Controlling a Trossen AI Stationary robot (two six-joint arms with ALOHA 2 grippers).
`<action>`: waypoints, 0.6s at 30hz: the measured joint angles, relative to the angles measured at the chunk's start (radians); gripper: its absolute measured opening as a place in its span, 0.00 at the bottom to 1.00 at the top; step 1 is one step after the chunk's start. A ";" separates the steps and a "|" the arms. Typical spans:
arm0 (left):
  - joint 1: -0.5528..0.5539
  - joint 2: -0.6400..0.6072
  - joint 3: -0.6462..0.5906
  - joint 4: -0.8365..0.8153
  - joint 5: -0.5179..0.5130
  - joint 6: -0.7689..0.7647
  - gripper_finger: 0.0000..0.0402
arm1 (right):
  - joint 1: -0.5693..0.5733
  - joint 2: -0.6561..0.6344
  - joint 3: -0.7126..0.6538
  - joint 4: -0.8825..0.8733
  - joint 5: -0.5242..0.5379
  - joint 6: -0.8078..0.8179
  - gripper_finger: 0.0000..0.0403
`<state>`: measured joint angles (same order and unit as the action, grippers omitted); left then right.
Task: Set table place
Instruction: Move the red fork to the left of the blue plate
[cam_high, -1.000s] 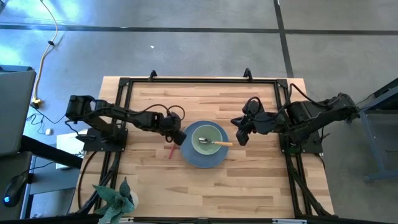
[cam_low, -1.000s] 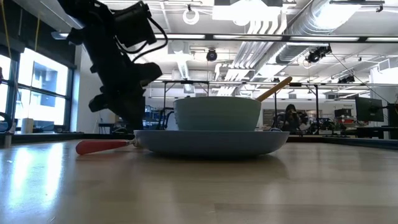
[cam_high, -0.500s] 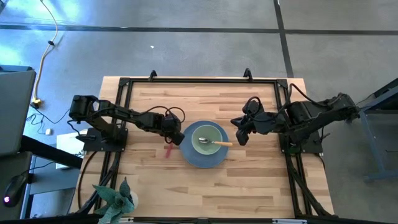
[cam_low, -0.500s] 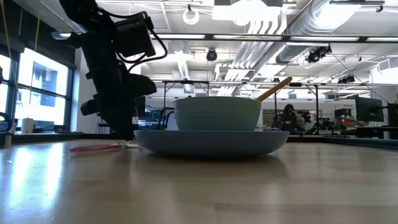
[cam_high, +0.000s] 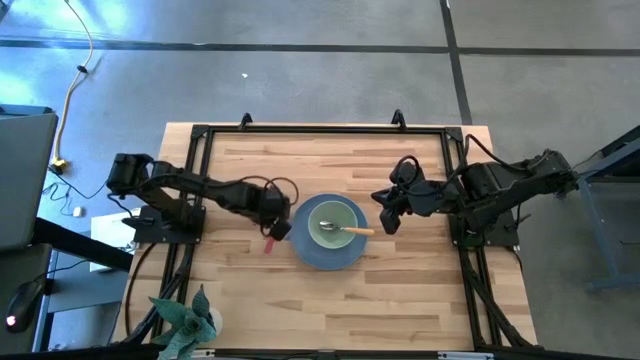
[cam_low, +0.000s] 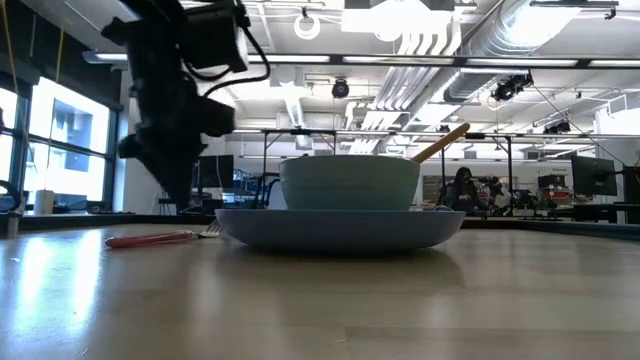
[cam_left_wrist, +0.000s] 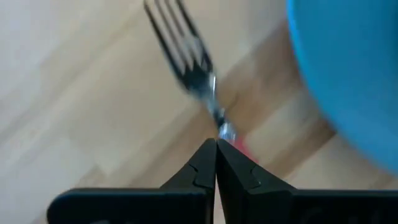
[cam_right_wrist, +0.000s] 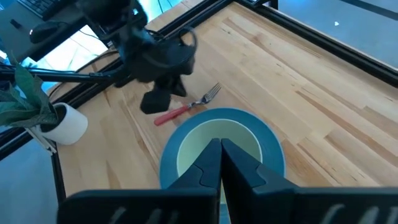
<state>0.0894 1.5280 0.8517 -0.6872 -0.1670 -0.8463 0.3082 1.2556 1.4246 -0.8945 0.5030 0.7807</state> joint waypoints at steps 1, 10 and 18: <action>-0.016 0.000 0.000 -0.023 -0.001 -0.013 0.00 | 0.000 0.000 0.000 -0.001 0.000 0.000 0.00; -0.134 0.002 -0.053 -0.053 0.023 -0.184 0.00 | 0.000 0.000 0.000 0.001 0.001 -0.021 0.00; -0.158 0.002 -0.096 0.049 0.044 -0.232 0.00 | 0.000 0.000 0.000 0.002 -0.001 -0.022 0.00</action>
<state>-0.0685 1.5295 0.7552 -0.6382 -0.1230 -1.0786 0.3084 1.2556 1.4246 -0.8928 0.5018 0.7586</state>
